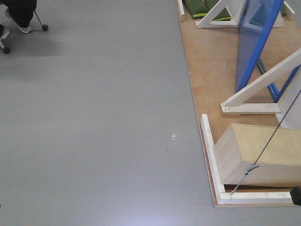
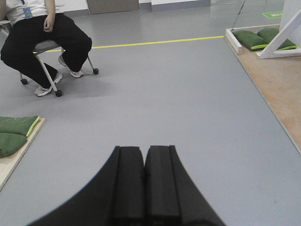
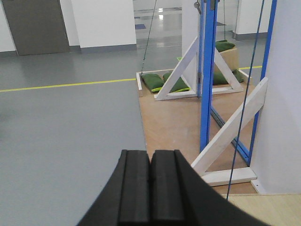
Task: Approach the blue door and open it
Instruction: 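Continue driving and stop beside the blue door near the green sandbags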
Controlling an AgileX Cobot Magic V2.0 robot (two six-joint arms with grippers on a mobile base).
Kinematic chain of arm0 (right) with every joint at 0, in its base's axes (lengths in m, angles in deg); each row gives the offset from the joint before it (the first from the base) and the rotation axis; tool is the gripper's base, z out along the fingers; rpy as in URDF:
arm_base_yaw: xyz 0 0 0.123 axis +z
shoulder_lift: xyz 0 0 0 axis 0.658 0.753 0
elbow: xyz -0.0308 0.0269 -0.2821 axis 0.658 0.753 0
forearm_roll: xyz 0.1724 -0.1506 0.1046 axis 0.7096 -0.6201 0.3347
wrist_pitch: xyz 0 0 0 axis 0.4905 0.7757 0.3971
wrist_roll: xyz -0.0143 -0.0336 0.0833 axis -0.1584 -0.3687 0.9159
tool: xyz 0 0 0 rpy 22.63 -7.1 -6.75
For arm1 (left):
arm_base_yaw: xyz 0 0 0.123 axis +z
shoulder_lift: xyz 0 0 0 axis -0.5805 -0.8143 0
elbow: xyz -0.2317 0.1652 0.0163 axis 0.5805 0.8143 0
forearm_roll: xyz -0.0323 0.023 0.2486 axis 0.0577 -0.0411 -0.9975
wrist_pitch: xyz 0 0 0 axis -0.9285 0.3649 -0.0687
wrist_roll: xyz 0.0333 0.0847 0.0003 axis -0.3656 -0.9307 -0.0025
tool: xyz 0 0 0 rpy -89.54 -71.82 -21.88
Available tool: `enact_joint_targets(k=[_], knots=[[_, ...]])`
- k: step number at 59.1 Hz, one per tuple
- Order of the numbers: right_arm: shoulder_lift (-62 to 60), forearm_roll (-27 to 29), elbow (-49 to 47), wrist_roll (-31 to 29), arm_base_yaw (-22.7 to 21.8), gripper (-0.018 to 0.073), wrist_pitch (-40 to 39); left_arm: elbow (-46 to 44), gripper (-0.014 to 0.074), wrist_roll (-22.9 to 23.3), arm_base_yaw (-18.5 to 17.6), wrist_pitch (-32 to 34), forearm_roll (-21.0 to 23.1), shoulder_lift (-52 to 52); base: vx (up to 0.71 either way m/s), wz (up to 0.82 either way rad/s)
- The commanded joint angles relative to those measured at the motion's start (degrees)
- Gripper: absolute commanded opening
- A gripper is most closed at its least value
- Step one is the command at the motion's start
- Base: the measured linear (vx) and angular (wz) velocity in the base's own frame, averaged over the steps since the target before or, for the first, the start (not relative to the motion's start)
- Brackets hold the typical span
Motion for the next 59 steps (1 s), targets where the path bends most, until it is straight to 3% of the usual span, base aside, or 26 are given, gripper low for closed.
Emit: enact_joint_targets(k=[1, 59], knots=[[-1.0, -0.7, 1.2, -0.1, 0.0, 0.0002, -4.7, 0.7, 0.0070, 0.1, 0.1, 4.6, 0.3, 1.0, 0.26, 0.04], [-1.0, -0.7, 1.2, -0.1, 0.0, 0.0002, -4.7, 0.6, 0.0070, 0.1, 0.1, 4.6, 0.3, 1.1, 0.32, -0.02]])
